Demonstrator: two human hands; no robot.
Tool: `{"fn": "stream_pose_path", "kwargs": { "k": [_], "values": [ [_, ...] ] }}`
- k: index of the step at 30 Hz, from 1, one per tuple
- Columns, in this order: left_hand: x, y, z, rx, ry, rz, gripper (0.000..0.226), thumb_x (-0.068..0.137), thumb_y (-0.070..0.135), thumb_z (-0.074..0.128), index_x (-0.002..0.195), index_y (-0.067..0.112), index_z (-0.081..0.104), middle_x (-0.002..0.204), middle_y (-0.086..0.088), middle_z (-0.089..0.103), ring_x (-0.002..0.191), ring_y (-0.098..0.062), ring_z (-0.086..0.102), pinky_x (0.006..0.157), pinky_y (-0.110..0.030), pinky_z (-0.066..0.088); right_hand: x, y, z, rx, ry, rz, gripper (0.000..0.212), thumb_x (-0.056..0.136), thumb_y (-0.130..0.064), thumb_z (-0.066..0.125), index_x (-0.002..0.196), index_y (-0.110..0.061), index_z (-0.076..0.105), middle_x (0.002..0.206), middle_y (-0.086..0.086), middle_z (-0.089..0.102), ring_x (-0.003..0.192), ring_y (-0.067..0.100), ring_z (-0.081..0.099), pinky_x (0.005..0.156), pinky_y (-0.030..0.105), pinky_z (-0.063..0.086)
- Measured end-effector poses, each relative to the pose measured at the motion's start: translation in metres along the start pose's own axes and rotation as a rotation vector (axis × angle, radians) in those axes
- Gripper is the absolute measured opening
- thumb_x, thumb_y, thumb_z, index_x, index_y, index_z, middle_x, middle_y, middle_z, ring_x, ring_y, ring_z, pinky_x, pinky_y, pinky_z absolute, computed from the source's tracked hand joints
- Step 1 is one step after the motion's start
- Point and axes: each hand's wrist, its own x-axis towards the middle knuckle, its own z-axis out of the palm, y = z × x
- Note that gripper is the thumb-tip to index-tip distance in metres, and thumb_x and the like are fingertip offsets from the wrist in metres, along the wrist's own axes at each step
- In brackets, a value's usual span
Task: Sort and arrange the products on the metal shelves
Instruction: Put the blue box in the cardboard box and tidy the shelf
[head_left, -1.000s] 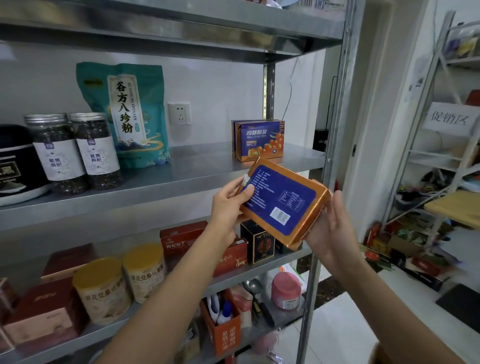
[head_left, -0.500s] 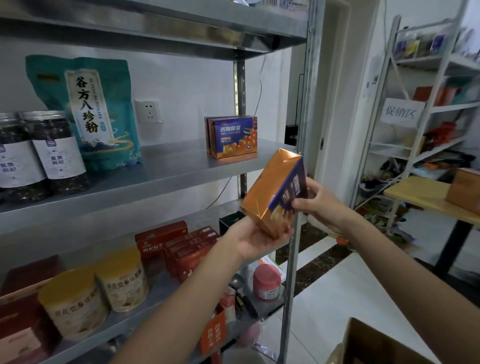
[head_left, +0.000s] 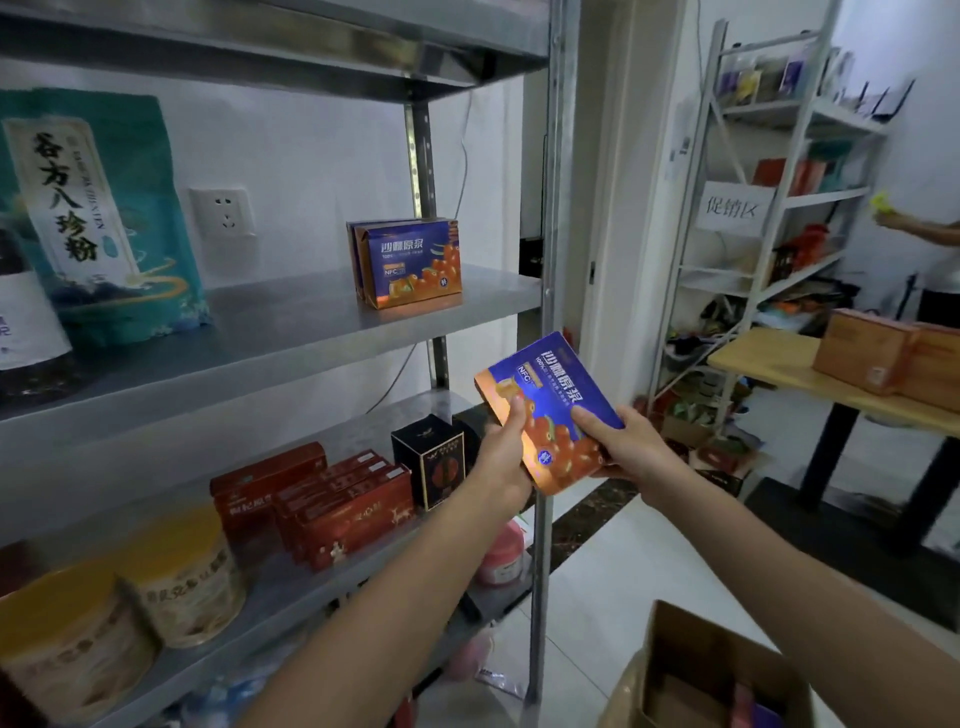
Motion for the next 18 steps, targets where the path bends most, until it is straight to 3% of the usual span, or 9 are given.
{"fn": "stream_pose_path", "kwargs": {
  "k": [3, 6, 8, 10, 13, 16, 18],
  "values": [
    [0.01, -0.012, 0.001, -0.087, 0.023, -0.092, 0.048, 0.102, 0.041, 0.039, 0.131, 0.004, 0.052, 0.132, -0.02, 0.06, 0.12, -0.037, 0.058, 0.091, -0.052, 0.048, -0.01, 0.014, -0.013, -0.001, 0.008, -0.028, 0.018, 0.089, -0.03, 0.069, 0.098, -0.02, 0.057, 0.097, 0.008, 0.071, 0.064, 0.007, 0.071, 0.053, 0.025, 0.057],
    [0.017, -0.027, 0.002, -0.145, -0.01, -0.256, 0.048, 0.103, 0.045, 0.035, 0.112, 0.006, 0.061, 0.132, -0.016, 0.06, 0.123, -0.033, 0.056, 0.088, -0.047, 0.047, -0.023, 0.028, -0.029, -0.071, 0.028, -0.111, 0.04, 0.086, -0.037, 0.073, 0.119, -0.044, 0.054, 0.096, -0.014, 0.072, 0.075, 0.006, 0.072, 0.055, 0.024, 0.056],
    [0.021, -0.043, 0.005, -0.119, -0.041, -0.318, 0.048, 0.103, 0.046, 0.035, 0.109, 0.007, 0.062, 0.119, -0.014, 0.068, 0.109, -0.031, 0.065, 0.08, -0.045, 0.051, -0.031, 0.037, -0.038, -0.101, 0.047, -0.144, 0.043, 0.081, -0.047, 0.074, 0.113, -0.064, 0.051, 0.094, -0.026, 0.07, 0.08, 0.002, 0.071, 0.056, 0.02, 0.055],
    [0.028, -0.062, 0.008, -0.082, -0.08, -0.371, 0.046, 0.103, 0.046, 0.035, 0.109, 0.01, 0.062, 0.097, -0.012, 0.074, 0.082, -0.028, 0.073, 0.067, -0.042, 0.056, -0.036, 0.049, -0.05, -0.042, 0.049, -0.104, 0.043, 0.08, -0.049, 0.074, 0.107, -0.072, 0.051, 0.098, -0.024, 0.07, 0.084, 0.008, 0.073, 0.058, 0.029, 0.058],
    [0.041, -0.094, 0.01, 0.016, -0.09, -0.435, 0.044, 0.102, 0.047, 0.036, 0.112, 0.012, 0.062, 0.092, -0.01, 0.075, 0.075, -0.024, 0.074, 0.063, -0.037, 0.057, -0.042, 0.076, -0.071, 0.011, 0.071, 0.0, 0.044, 0.076, -0.053, 0.076, 0.113, -0.064, 0.054, 0.097, -0.012, 0.073, 0.078, 0.018, 0.074, 0.056, 0.035, 0.059],
    [0.054, -0.133, 0.011, 0.215, -0.093, -0.491, 0.049, 0.101, 0.051, 0.036, 0.125, 0.013, 0.058, 0.115, -0.011, 0.069, 0.095, -0.024, 0.068, 0.074, -0.038, 0.054, -0.051, 0.114, -0.086, -0.006, 0.205, 0.081, 0.057, 0.079, -0.054, 0.072, 0.13, -0.039, 0.053, 0.098, -0.004, 0.073, 0.078, 0.02, 0.074, 0.056, 0.036, 0.06],
    [0.06, -0.158, 0.01, 0.494, -0.129, -0.527, 0.06, 0.099, 0.058, 0.033, 0.134, 0.014, 0.051, 0.123, -0.01, 0.064, 0.105, -0.024, 0.063, 0.087, -0.04, 0.053, -0.057, 0.145, -0.093, -0.026, 0.272, 0.131, 0.057, 0.087, -0.046, 0.066, 0.14, -0.035, 0.045, 0.111, -0.001, 0.069, 0.088, 0.02, 0.073, 0.061, 0.034, 0.06]
  ]
}}
